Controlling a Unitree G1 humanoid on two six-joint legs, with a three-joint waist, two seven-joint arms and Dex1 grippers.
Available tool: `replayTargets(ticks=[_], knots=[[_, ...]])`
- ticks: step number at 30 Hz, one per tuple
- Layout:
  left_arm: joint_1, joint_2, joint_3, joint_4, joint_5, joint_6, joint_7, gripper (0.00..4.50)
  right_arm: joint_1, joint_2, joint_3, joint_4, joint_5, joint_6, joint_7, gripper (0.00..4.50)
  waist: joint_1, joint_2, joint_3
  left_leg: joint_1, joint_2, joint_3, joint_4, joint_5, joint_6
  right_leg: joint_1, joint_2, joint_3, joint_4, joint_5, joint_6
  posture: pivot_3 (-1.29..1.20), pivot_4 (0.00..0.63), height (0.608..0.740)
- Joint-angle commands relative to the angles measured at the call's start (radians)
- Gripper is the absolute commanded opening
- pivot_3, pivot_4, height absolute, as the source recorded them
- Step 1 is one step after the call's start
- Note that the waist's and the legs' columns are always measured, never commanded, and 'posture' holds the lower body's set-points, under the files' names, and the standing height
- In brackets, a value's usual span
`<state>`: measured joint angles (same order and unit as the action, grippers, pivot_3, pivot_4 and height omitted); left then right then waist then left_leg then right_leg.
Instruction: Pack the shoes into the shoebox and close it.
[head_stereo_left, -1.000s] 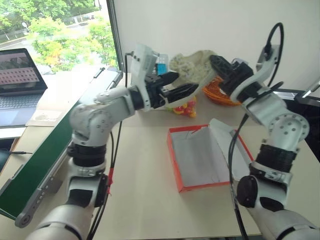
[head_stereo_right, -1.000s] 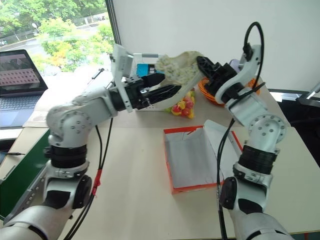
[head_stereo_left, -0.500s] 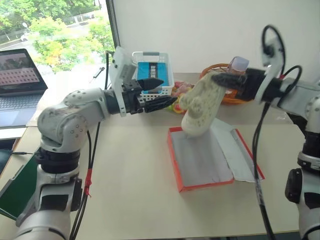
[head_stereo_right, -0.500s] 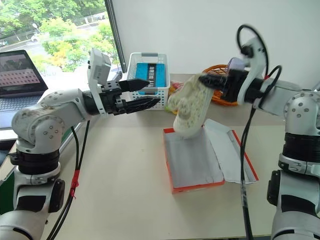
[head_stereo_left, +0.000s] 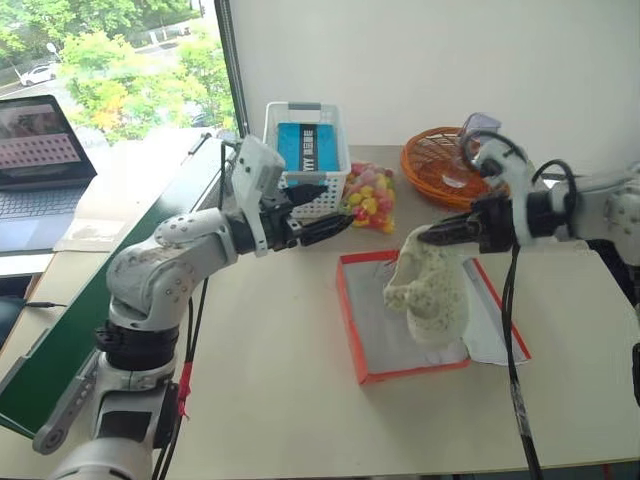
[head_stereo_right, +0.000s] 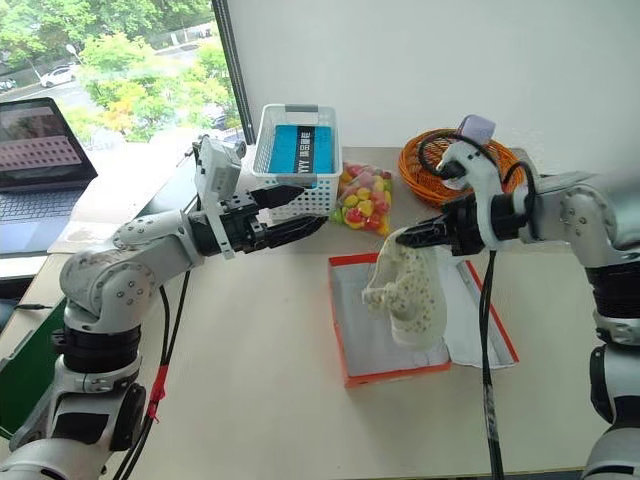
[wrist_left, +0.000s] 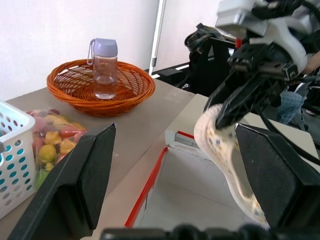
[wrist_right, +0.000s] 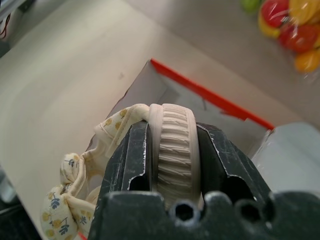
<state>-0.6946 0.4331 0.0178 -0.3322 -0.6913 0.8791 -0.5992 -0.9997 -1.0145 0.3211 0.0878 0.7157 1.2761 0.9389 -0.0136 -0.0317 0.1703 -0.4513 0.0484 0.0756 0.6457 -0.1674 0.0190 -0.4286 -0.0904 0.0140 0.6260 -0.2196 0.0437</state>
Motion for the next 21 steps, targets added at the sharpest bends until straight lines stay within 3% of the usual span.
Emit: replayTargets(ticks=[1, 11, 21], knots=[[0.014, -0.007, 0.015, -0.055, 0.0, -0.02, 0.029, 4.04, -0.063, 0.005, 0.074, 0.078, -0.113, -0.063, 0.098, 0.89, 0.001, 0.0, 0.0, 0.0, 0.0, 0.0, 0.0, 0.0, 0.0, 0.0, 0.0, 0.0, 0.0, 0.0, 0.0, 0.0, 0.15, 0.74], [0.058, -0.01, 0.032, -0.115, -0.014, -0.006, 0.099, 4.04, -0.084, 0.141, 0.246, 0.374, -0.421, -0.288, 0.188, 0.89, 0.003, 0.0, 0.0, 0.0, 0.0, 0.0, 0.001, 0.0, 0.0, 0.001, 0.0, 0.0, 0.0, 0.0, 0.0, 0.0, 0.15, 0.74], [0.069, 0.002, 0.05, -0.157, -0.037, 0.019, 0.15, 4.04, -0.086, 0.288, 0.219, 0.663, -0.604, -0.482, 0.18, 0.89, 0.004, 0.0, 0.0, 0.0, -0.001, -0.001, 0.003, 0.0, 0.0, 0.002, 0.0, -0.001, 0.002, 0.0, 0.001, 0.0, 0.15, 0.74]])
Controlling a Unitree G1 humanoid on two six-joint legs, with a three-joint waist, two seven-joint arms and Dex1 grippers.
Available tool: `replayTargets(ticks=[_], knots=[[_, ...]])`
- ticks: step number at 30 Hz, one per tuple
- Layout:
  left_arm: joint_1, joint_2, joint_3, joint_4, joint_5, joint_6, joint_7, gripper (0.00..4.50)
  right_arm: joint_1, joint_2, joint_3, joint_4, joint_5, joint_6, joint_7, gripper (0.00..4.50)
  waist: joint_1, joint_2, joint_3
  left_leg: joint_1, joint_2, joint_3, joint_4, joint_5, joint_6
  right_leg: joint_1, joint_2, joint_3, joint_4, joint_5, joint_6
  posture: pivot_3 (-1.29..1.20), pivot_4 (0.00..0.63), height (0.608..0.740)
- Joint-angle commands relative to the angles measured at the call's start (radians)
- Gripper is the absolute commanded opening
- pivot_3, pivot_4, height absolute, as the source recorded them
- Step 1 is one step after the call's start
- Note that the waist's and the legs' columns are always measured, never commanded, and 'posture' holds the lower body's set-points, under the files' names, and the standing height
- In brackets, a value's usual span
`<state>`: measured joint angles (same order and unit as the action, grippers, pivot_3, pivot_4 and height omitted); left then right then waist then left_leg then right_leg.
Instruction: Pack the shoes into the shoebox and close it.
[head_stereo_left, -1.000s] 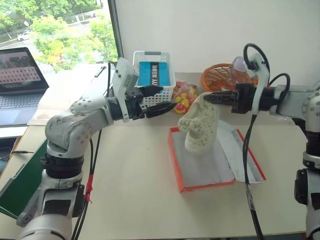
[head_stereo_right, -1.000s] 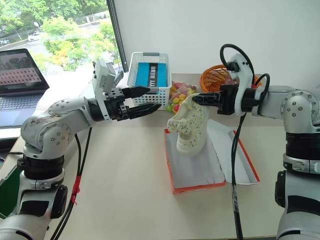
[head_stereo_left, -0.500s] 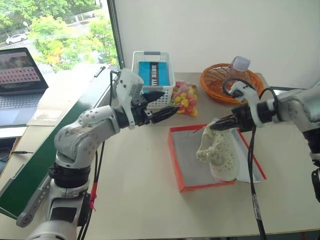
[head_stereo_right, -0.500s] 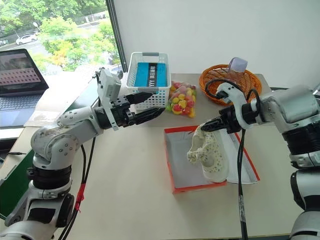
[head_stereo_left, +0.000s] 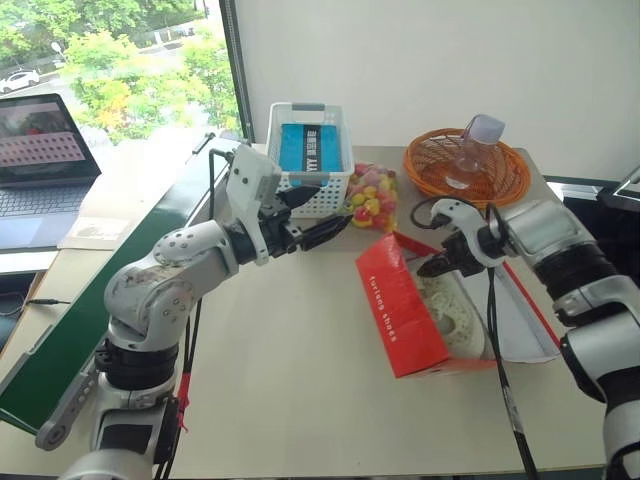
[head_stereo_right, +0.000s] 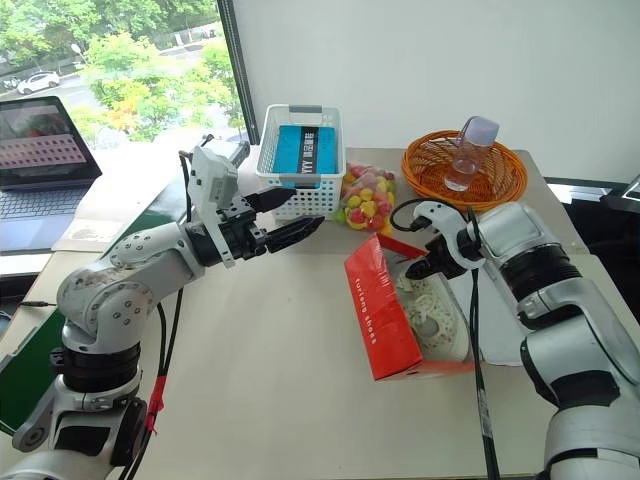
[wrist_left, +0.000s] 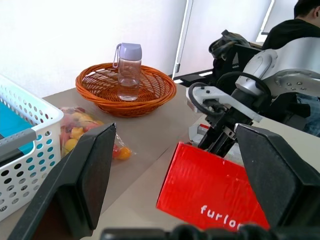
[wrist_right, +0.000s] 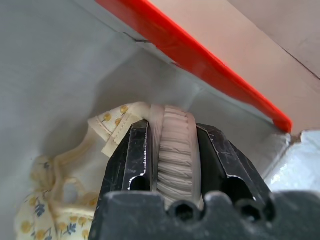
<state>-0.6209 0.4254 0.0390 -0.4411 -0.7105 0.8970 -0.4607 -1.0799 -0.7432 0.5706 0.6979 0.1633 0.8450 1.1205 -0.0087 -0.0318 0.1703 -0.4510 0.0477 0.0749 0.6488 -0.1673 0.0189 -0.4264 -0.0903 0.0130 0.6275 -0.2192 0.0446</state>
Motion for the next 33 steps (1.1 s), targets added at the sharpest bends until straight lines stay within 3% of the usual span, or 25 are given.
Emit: replayTargets(ticks=[1, 7, 9, 17, 21, 27, 33], knots=[[-0.004, 0.011, 0.029, -0.051, -0.018, 0.003, 0.014, 4.04, -0.006, 0.025, -0.038, 0.065, -0.061, -0.06, -0.003, 0.89, 0.0, 0.0, 0.0, 0.0, 0.0, 0.0, 0.0, 0.0, 0.0, 0.0, 0.0, 0.0, 0.0, 0.0, 0.0, 0.0, 0.15, 0.74], [-0.009, 0.018, 0.025, -0.05, -0.016, 0.002, 0.022, 4.04, 0.008, 0.077, -0.095, 0.099, -0.094, -0.07, -0.016, 0.89, -0.003, 0.0, 0.0, 0.003, 0.0, 0.0, 0.0, 0.0, 0.0, 0.003, 0.0, 0.0, 0.001, 0.0, 0.0, 0.0, 0.15, 0.74], [-0.013, 0.02, 0.023, -0.046, -0.014, 0.0, 0.021, 4.11, 0.01, 0.087, -0.113, 0.102, -0.102, -0.066, -0.016, 1.89, -0.004, 0.0, 0.0, 0.004, 0.0, 0.0, 0.0, 0.0, 0.0, 0.003, 0.0, 0.0, 0.001, 0.0, 0.0, 0.0, 0.15, 0.74], [-0.026, 0.018, 0.007, -0.034, -0.01, -0.008, 0.006, 4.11, 0.02, 0.067, -0.158, -0.005, -0.149, -0.067, -0.039, 4.45, -0.004, 0.0, 0.0, 0.004, 0.0, 0.0, 0.0, 0.0, 0.0, 0.002, 0.0, 0.001, 0.001, 0.0, 0.0, 0.0, 0.15, 0.74], [-0.037, 0.018, -0.001, -0.017, -0.001, -0.018, -0.006, 4.11, 0.028, -0.005, -0.14, -0.179, -0.231, -0.119, -0.071, 4.45, -0.003, 0.0, 0.0, 0.004, 0.0, 0.001, 0.0, 0.0, 0.0, 0.002, 0.0, 0.001, 0.002, 0.0, 0.0, 0.0, 0.15, 0.74], [-0.052, 0.017, -0.015, 0.009, 0.011, -0.034, -0.03, 4.11, 0.027, -0.061, -0.175, -0.455, -0.229, 0.02, -0.043, 4.45, -0.006, 0.0, 0.0, 0.004, 0.0, 0.001, -0.001, 0.0, 0.0, 0.001, 0.0, 0.001, 0.002, 0.0, 0.0, 0.0, 0.15, 0.74], [-0.061, 0.021, -0.017, 0.024, 0.02, -0.041, -0.045, 4.11, 0.048, -0.067, -0.24, -0.602, -0.185, 0.148, -0.059, 4.45, -0.003, 0.0, 0.0, 0.004, 0.0, 0.001, -0.001, 0.0, 0.0, 0.002, 0.0, 0.001, 0.002, 0.0, 0.0, 0.0, 0.15, 0.74]])
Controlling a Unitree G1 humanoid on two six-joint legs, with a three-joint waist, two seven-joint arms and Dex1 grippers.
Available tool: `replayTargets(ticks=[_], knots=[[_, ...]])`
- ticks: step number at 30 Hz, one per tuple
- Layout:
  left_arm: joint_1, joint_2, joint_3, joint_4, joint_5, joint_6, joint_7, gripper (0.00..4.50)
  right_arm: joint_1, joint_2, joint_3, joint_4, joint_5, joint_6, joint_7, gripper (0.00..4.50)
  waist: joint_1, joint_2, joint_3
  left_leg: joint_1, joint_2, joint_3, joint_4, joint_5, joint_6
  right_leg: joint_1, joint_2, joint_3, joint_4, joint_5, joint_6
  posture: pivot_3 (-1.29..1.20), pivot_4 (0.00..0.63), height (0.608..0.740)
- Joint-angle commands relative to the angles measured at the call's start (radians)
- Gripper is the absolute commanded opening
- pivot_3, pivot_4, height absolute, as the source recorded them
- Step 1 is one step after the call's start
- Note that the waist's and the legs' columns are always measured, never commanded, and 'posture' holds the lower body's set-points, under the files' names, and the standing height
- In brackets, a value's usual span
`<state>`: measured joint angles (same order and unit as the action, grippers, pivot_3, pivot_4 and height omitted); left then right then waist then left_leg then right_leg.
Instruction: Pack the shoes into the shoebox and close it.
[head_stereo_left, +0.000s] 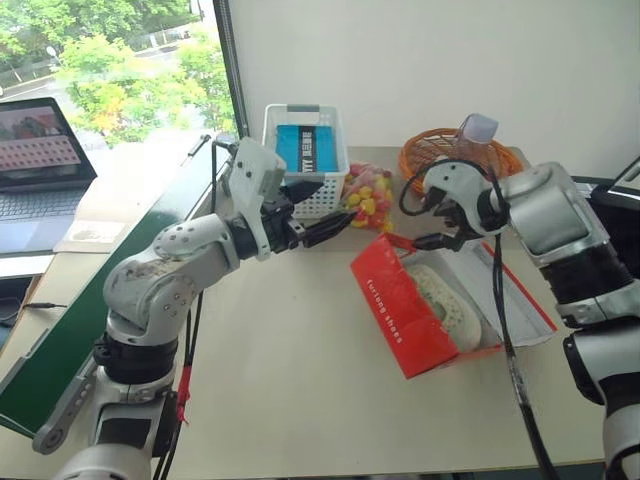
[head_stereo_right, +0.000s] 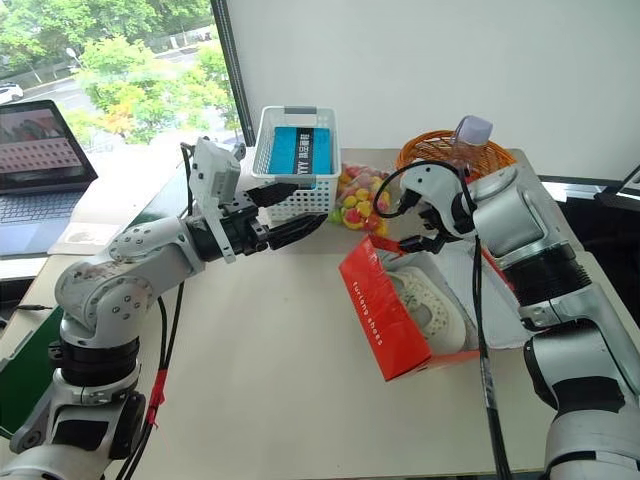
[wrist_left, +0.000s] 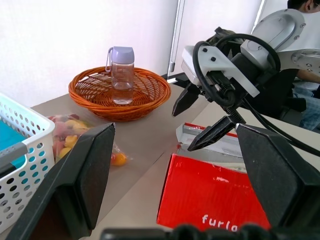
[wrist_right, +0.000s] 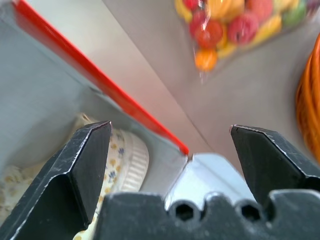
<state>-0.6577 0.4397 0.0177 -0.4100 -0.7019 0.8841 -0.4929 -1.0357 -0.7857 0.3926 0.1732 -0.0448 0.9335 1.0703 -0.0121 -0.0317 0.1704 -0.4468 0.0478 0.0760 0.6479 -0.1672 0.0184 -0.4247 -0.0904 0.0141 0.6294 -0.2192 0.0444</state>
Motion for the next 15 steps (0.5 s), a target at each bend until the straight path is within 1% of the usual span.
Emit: replayTargets(ticks=[1, 4, 8, 10, 11, 13, 15], knots=[[-0.025, 0.008, 0.005, -0.006, 0.011, -0.028, -0.014, 4.11, 0.01, -0.027, -0.072, -0.099, 0.034, 0.084, -0.01, 4.45, 0.001, 0.0, 0.0, 0.0, 0.0, 0.0, 0.0, 0.0, 0.0, 0.0, 0.0, 0.0, 0.0, 0.0, 0.0, 0.0, 0.15, 0.74], [-0.024, 0.016, 0.006, -0.008, 0.016, -0.023, -0.018, 4.11, 0.031, -0.029, -0.121, -0.164, 0.077, 0.119, -0.016, 4.45, 0.004, 0.0, 0.0, 0.0, 0.0, 0.0, 0.0, 0.0, 0.0, 0.0, 0.0, 0.0, 0.0, 0.0, 0.0, 0.0, 0.15, 0.74], [-0.014, 0.039, 0.015, -0.016, 0.022, 0.002, -0.003, 4.11, 0.04, 0.002, -0.26, -0.263, 0.211, 0.195, -0.003, 4.45, 0.003, 0.0, 0.0, 0.0, 0.0, 0.0, 0.0, 0.0, 0.0, 0.0, 0.0, 0.0, 0.0, 0.0, 0.0, 0.0, 0.15, 0.74], [0.013, 0.069, 0.019, -0.028, 0.037, 0.022, 0.012, 4.11, 0.051, 0.046, -0.352, -0.288, 0.269, 0.16, -0.031, 4.45, -0.001, 0.0, 0.0, 0.0, 0.0, 0.0, 0.0, 0.0, 0.0, 0.0, 0.0, 0.0, 0.0, 0.0, 0.0, 0.0, 0.15, 0.74], [0.024, 0.082, 0.017, -0.034, 0.046, 0.026, 0.015, 4.11, 0.057, 0.058, -0.377, -0.294, 0.284, 0.143, -0.046, 4.45, -0.004, 0.0, 0.0, 0.0, 0.0, 0.0, 0.0, 0.0, 0.0, 0.0, 0.0, 0.0, 0.0, 0.0, 0.0, 0.0, 0.15, 0.74], [0.052, 0.109, 0.01, -0.042, 0.07, 0.024, 0.02, 4.11, 0.072, 0.067, -0.388, -0.299, 0.298, 0.131, -0.064, 4.45, -0.004, 0.0, 0.0, 0.001, 0.001, 0.0, 0.0, 0.0, 0.0, 0.0, 0.0, 0.001, 0.001, 0.0, 0.0, 0.0, 0.15, 0.74], [0.092, 0.127, 0.022, -0.039, 0.097, 0.047, 0.06, 4.11, 0.116, 0.109, -0.426, -0.322, 0.364, 0.109, -0.054, 4.45, -0.002, -0.001, 0.0, 0.001, 0.001, 0.0, 0.0, 0.0, 0.0, 0.0, 0.0, 0.0, 0.001, 0.0, 0.0, 0.0, 0.15, 0.74]])
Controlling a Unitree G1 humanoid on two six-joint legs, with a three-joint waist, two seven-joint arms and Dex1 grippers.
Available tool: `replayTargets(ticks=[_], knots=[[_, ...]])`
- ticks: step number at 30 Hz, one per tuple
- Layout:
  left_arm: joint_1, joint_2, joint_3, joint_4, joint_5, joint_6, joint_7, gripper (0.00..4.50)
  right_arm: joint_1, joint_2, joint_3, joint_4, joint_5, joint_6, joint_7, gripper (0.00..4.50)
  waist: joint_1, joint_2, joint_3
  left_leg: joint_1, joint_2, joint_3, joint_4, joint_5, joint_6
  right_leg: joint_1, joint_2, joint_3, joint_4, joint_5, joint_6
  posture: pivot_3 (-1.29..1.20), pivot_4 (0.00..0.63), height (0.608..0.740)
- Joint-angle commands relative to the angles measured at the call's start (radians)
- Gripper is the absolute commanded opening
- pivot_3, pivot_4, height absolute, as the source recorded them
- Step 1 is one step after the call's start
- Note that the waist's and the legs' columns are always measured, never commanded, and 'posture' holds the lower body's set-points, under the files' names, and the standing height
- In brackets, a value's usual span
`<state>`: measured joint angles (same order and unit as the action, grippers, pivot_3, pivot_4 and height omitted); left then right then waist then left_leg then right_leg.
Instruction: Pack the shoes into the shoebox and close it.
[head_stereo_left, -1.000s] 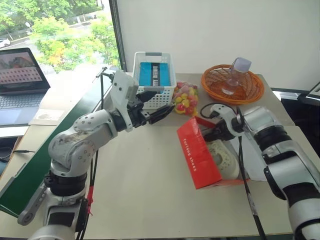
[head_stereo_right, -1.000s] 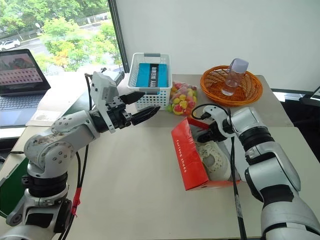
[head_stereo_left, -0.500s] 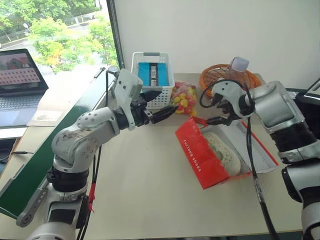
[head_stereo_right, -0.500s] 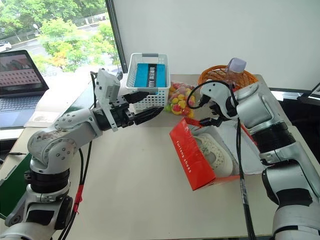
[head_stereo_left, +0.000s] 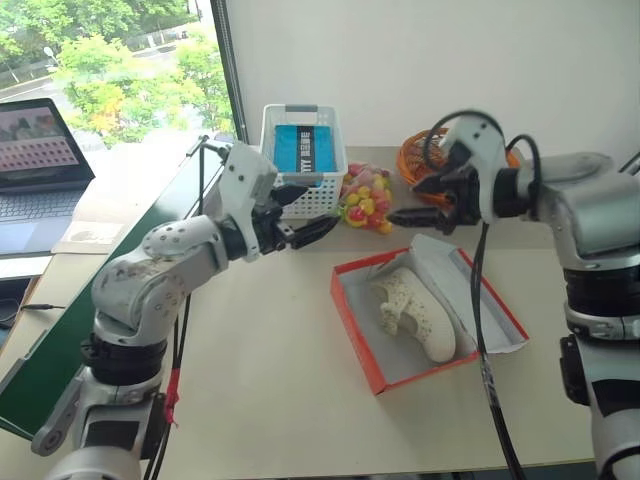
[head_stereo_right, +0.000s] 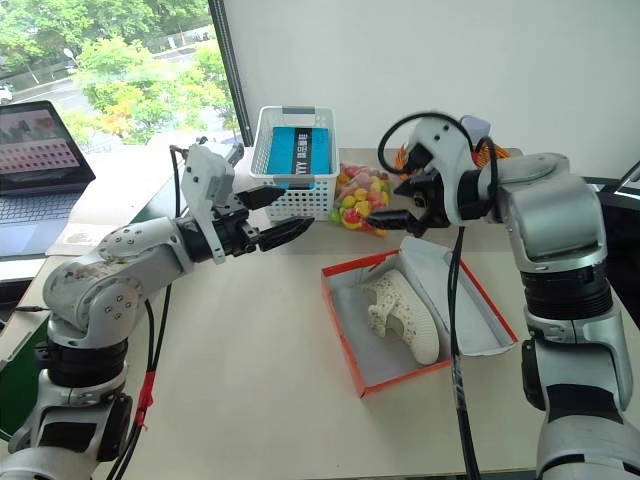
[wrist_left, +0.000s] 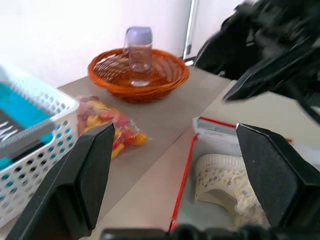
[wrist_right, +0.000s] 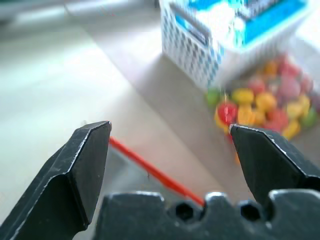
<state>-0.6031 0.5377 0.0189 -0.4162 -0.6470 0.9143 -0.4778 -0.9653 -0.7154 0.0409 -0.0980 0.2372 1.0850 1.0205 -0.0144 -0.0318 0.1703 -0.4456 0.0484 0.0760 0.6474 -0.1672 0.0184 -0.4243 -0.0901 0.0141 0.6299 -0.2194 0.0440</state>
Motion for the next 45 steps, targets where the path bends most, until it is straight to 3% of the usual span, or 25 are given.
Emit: replayTargets(ticks=[1, 7, 10, 22, 30, 45], knots=[[0.057, 0.037, 0.028, -0.032, 0.057, 0.02, 0.062, 4.11, 0.066, 0.067, -0.097, -0.063, 0.123, -0.045, 0.001, 4.45, 0.001, -0.001, 0.0, 0.0, 0.0, 0.0, 0.0, 0.0, 0.0, 0.001, 0.0, 0.0, 0.0, 0.0, 0.0, 0.0, 0.15, 0.74], [0.196, 0.001, 0.174, 0.041, 0.13, -0.059, 0.173, 4.31, 0.226, 0.181, -0.09, -0.104, 0.213, -0.135, -0.018, 4.48, 0.001, -0.001, 0.0, 0.0, 0.0, 0.0, 0.0, 0.0, 0.0, 0.0, 0.0, 0.0, 0.0, 0.0, 0.0, 0.0, 0.15, 0.74], [0.244, -0.007, 0.226, 0.047, 0.164, -0.106, 0.204, 4.31, 0.281, 0.175, -0.032, -0.115, 0.194, -0.195, -0.01, 4.48, 0.001, -0.001, 0.0, 0.0, 0.0, 0.0, 0.0, 0.0, 0.0, 0.0, 0.0, 0.0, 0.0, 0.0, 0.0, 0.0, 0.15, 0.74], [0.358, 0.02, 0.377, 0.016, 0.206, -0.13, 0.262, 4.31, 0.288, 0.307, 0.033, -0.094, 0.215, -0.253, -0.111, 4.48, 0.002, -0.001, -0.001, 0.0, 0.001, 0.0, 0.0, 0.0, 0.0, 0.0, 0.0, -0.001, 0.0, 0.0, -0.001, 0.0, 0.15, 0.74], [0.406, 0.005, 0.383, -0.009, 0.214, -0.133, 0.277, 4.31, 0.308, 0.367, 0.079, -0.068, 0.192, -0.314, -0.168, 4.48, 0.003, -0.002, -0.001, 0.0, 0.001, 0.0, -0.001, 0.0, -0.001, 0.0, -0.001, -0.001, 0.0, 0.0, -0.001, 0.0, 0.15, 0.74], [0.27, -0.013, 0.258, 0.162, 0.277, -0.206, 0.242, 4.31, 0.338, 0.383, 0.099, -0.12, 0.167, -0.324, -0.284, 4.48, 0.001, -0.002, -0.001, 0.0, 0.001, 0.001, -0.001, 0.0, 0.0, -0.001, -0.001, -0.001, 0.0, 0.001, -0.001, 0.0, 0.15, 0.74]])
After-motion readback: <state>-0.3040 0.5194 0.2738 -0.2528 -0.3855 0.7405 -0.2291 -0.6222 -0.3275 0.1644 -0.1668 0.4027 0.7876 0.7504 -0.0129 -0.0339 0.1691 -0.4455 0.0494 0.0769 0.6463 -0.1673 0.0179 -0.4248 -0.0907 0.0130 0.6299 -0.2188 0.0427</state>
